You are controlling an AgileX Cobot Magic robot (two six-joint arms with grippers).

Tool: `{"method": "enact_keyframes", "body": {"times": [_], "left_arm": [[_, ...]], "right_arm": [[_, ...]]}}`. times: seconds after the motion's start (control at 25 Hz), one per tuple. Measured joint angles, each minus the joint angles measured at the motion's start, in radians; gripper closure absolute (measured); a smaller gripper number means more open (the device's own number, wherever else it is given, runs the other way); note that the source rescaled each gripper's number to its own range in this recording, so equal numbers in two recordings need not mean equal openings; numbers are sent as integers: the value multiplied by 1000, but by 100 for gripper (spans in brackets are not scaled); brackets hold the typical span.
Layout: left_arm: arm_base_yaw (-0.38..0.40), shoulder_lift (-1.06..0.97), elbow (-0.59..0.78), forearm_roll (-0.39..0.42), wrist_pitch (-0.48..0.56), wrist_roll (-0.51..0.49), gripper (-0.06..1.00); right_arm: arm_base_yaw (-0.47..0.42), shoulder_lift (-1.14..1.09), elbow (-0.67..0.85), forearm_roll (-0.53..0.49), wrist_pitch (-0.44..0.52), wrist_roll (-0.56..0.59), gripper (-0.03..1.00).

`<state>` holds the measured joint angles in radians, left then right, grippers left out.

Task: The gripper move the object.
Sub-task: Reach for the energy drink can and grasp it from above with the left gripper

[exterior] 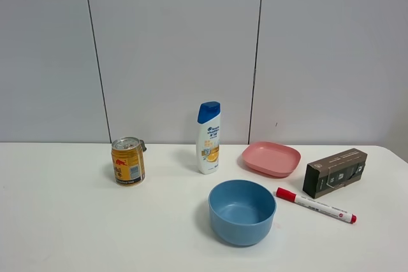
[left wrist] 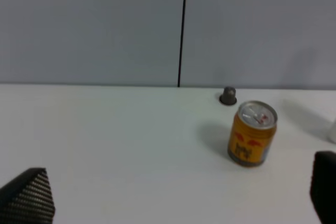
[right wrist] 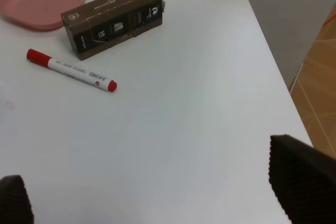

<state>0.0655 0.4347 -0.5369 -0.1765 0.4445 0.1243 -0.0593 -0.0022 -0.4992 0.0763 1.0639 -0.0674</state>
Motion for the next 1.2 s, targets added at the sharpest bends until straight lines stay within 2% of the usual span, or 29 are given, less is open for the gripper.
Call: {"method": "enact_keyframes", "body": {"times": [0.28,0.36,0.56,0.8,0.96,1.2], "left_arm": [[0,213,0,4,-223,80,-6],[-19,282,0,40,-284,82,-6],[-154,449,0,134,-483,81,-6],[-264,701,0,153,-676,70,-6],[-270,871,0,209,-824,58,-6],[-270,1084,-1,334,-1071,26,-6]], "right_arm": [[0,0,0,0,0,0,-3],[0,0,0,0,0,0,-3],[0,0,0,0,0,0,-3],[0,0,0,0,0,0,-3],[0,0,0,0,0,0,-3],[0,0,0,0,0,0,-3]]}}
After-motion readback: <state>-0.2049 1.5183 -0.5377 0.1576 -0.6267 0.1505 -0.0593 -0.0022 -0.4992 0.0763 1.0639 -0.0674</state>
